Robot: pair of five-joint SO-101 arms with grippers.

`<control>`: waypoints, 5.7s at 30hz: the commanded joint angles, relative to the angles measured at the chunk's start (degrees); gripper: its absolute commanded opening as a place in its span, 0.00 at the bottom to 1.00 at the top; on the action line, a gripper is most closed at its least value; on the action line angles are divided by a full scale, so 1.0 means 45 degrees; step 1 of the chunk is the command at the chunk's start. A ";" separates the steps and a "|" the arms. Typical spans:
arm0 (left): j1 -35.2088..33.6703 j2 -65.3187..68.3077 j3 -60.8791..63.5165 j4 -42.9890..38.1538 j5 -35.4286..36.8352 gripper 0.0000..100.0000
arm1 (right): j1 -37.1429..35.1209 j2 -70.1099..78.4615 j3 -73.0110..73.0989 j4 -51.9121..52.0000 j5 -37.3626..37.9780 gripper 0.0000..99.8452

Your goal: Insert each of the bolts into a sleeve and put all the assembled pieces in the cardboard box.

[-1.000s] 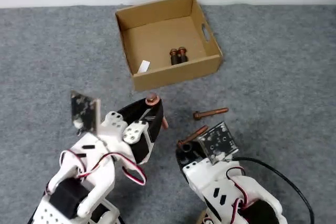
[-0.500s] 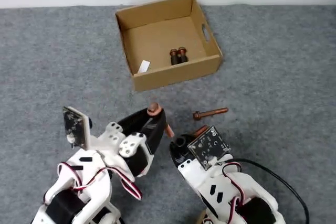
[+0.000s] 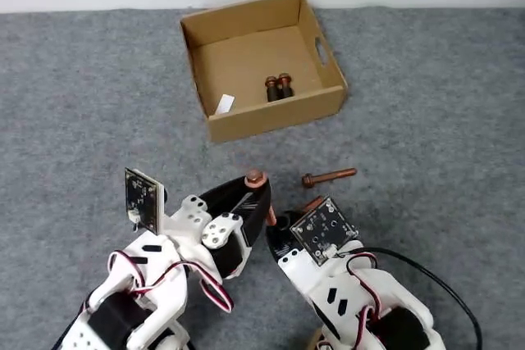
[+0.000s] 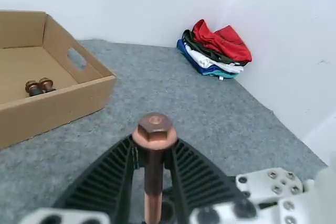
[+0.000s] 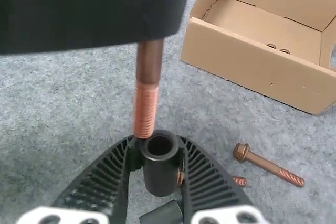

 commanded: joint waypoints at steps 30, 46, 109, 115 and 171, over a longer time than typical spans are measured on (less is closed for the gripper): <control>0.0371 0.0020 0.0147 0.0449 -0.0176 0.00 | -0.0791 -0.0088 -0.0176 -0.0381 0.0156 0.01; 0.1895 0.0117 0.0127 0.4161 -0.3087 0.13 | -0.0772 -0.0088 -0.0215 -0.0381 0.0156 0.01; -0.7346 0.0117 0.5773 -0.0039 -0.5607 0.01 | 0.3253 3.0427 -1.9888 -0.9446 0.3497 0.01; -0.7346 0.0117 0.5773 -0.0020 -0.5607 0.01 | 0.2842 3.1580 -2.1451 -0.7687 0.3790 0.07; -0.9084 0.0020 0.5753 -0.0098 -0.5607 0.01 | 0.1846 1.8100 -0.8850 0.3077 -0.0938 0.16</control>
